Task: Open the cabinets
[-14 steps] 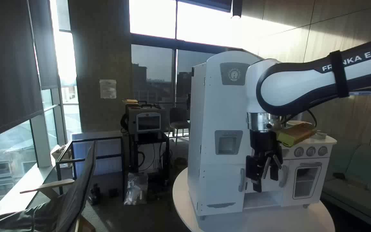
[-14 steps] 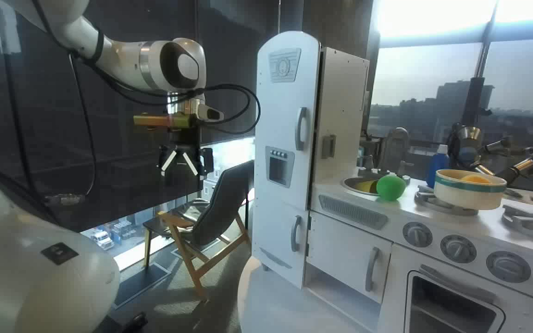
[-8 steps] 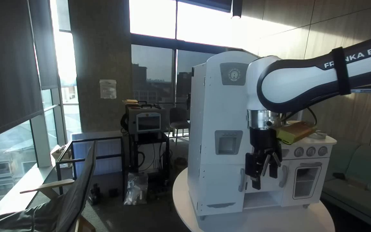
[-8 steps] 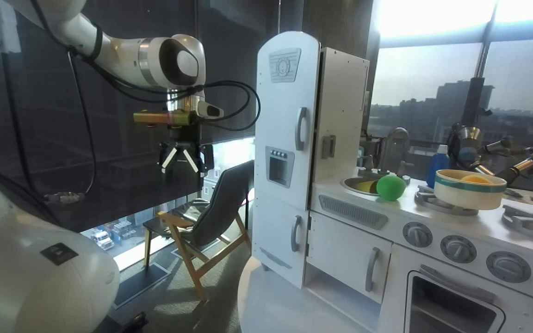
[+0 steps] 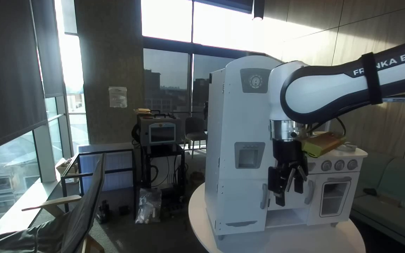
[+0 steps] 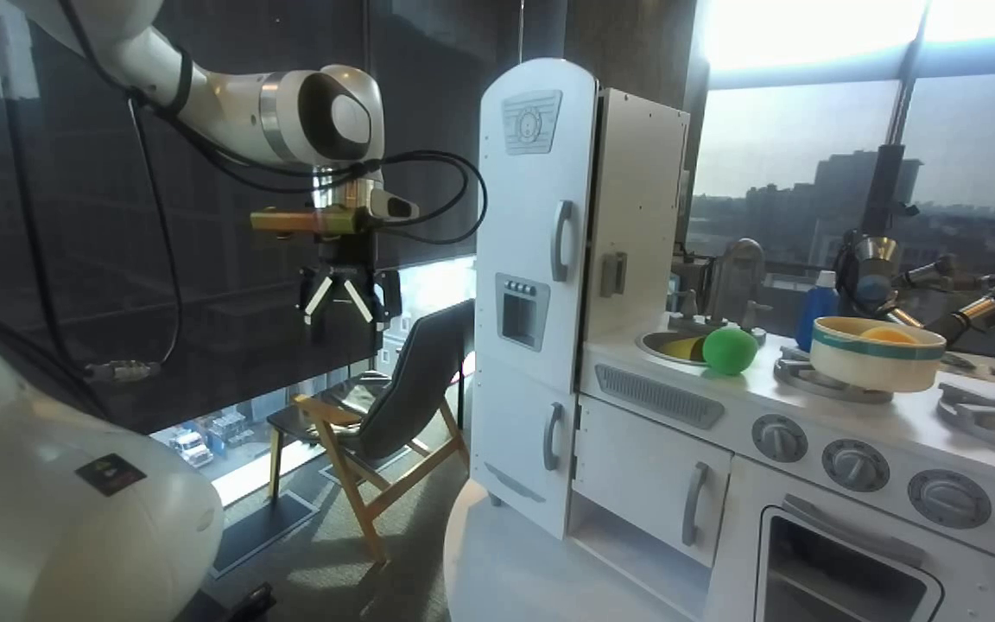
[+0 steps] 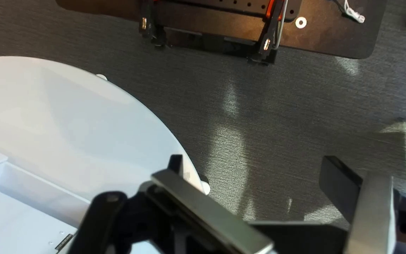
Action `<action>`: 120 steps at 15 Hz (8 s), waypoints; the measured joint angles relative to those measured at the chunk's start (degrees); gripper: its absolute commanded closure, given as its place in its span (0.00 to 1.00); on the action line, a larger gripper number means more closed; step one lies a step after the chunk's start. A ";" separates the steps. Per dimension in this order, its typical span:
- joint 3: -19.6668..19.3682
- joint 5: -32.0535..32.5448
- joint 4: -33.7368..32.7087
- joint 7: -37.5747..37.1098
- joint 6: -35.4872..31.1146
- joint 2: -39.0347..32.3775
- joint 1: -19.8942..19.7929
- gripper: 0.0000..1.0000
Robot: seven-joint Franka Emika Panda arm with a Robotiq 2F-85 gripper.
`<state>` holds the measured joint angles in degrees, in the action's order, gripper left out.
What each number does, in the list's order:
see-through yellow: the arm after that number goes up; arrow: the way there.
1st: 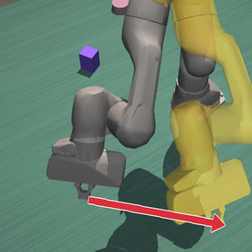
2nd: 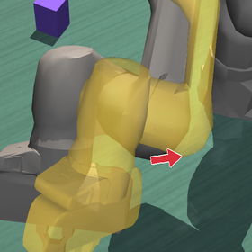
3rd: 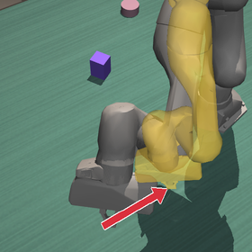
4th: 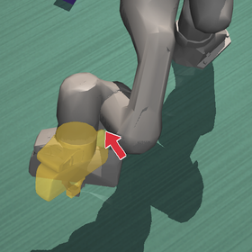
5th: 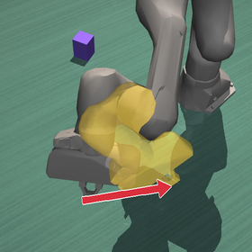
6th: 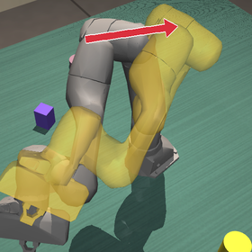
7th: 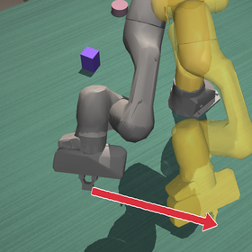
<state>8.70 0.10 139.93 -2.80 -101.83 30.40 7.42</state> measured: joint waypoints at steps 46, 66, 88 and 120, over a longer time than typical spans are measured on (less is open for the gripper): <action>-4.74 24.60 -10.74 -12.06 -46.92 -9.66 -17.84 0.89; 3.01 17.38 0.39 -25.19 -16.83 11.61 -15.26 0.02; 1.85 15.97 -1.25 -25.83 -27.79 1.68 -15.87 0.00; -3.54 28.11 3.04 -13.08 -87.04 -44.89 -20.41 0.00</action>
<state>5.16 28.20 142.98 -15.88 -188.86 -14.49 -12.99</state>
